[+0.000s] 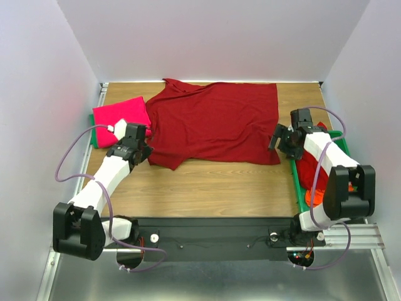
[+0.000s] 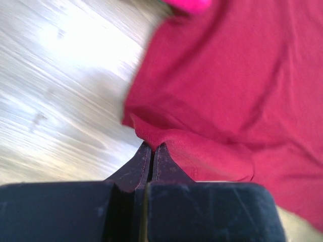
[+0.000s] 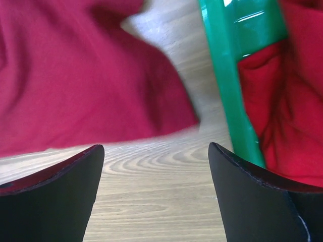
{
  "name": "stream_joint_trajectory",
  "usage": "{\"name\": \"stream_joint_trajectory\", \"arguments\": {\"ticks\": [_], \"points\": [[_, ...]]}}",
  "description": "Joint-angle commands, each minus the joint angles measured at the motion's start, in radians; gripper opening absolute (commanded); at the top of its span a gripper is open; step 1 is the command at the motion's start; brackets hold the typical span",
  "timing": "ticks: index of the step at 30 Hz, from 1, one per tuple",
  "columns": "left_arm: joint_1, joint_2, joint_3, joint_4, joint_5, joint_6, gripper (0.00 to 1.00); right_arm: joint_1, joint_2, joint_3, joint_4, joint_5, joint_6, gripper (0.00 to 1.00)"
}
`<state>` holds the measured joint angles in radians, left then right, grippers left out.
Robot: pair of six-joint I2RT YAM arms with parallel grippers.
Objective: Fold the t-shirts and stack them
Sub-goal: Flatten the tshirt out
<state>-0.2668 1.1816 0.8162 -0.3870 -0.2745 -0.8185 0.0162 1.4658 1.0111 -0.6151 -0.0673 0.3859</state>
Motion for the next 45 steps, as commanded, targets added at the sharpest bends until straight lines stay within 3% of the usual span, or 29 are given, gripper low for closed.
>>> {"name": "stream_joint_trajectory", "arguments": {"ticks": [1, 25, 45], "points": [[0.073, -0.013, -0.02, 0.046, 0.014, 0.062, 0.0, 0.031, 0.048, 0.006, 0.049, 0.035, 0.024, 0.89], [0.1, 0.061, 0.006, 0.074, 0.083, 0.151, 0.0, 0.103, 0.013, -0.195, 0.098, 0.121, 0.102, 0.76], [0.101, 0.09, 0.032, 0.089, 0.097, 0.234, 0.0, 0.128, 0.12, -0.194, 0.218, 0.073, 0.099, 0.42]]}}
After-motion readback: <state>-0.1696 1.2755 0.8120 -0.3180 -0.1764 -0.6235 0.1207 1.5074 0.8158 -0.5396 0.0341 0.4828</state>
